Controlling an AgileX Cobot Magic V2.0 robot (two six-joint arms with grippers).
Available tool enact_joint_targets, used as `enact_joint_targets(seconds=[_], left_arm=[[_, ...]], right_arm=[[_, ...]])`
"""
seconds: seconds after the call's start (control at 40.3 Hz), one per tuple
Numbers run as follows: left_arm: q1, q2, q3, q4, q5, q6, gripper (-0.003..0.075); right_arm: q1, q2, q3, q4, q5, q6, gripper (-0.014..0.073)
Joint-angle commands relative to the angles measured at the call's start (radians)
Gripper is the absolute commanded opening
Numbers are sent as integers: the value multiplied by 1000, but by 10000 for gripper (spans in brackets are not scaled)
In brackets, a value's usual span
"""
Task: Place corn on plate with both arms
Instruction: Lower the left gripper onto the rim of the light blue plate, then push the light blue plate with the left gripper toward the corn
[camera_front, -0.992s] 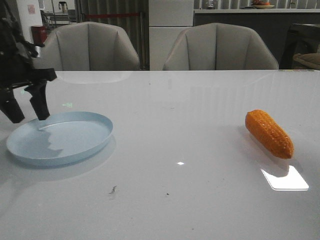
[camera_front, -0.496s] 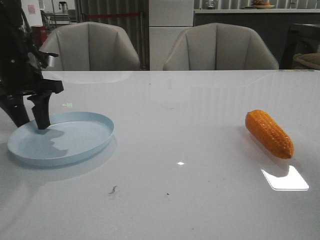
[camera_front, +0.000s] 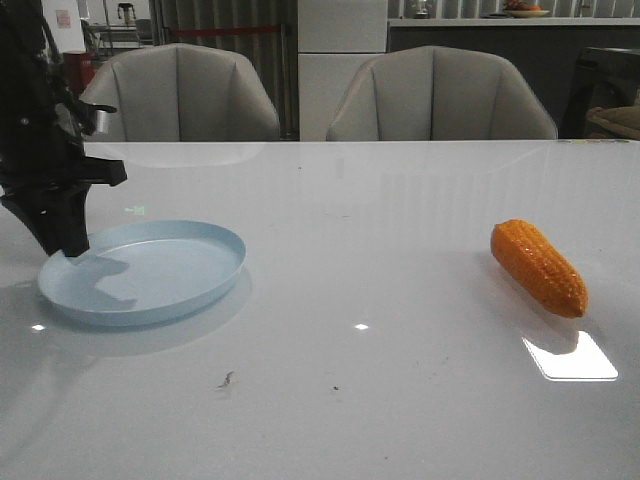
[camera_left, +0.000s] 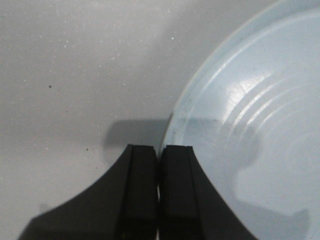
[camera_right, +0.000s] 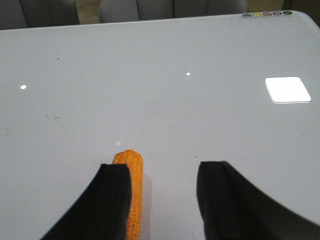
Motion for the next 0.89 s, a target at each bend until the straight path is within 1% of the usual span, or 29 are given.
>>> enact_joint_targets(seconds=[0.0, 0.099, 0.298, 0.446, 0.719, 0.868], left_arm=[[-5, -91, -41, -31, 35, 0, 89], [-5, -109, -65, -75, 44, 0, 89], [-8, -133, -130, -243, 44, 0, 89], [-45, -134, -172, -348, 44, 0, 89], [-194, -130, -180, -349, 44, -2, 89], [-268, -115, -178, -305, 44, -17, 89]], right_arm=[[-1, -9, -34, -10, -71, -1, 426], [-1, -9, -34, -10, -71, -1, 426], [-1, -9, -34, -10, -66, -1, 426], [-1, -9, -34, -10, -44, -1, 426], [-1, -9, -34, -10, -35, -1, 426], [-1, -9, -34, -10, -34, -1, 426]])
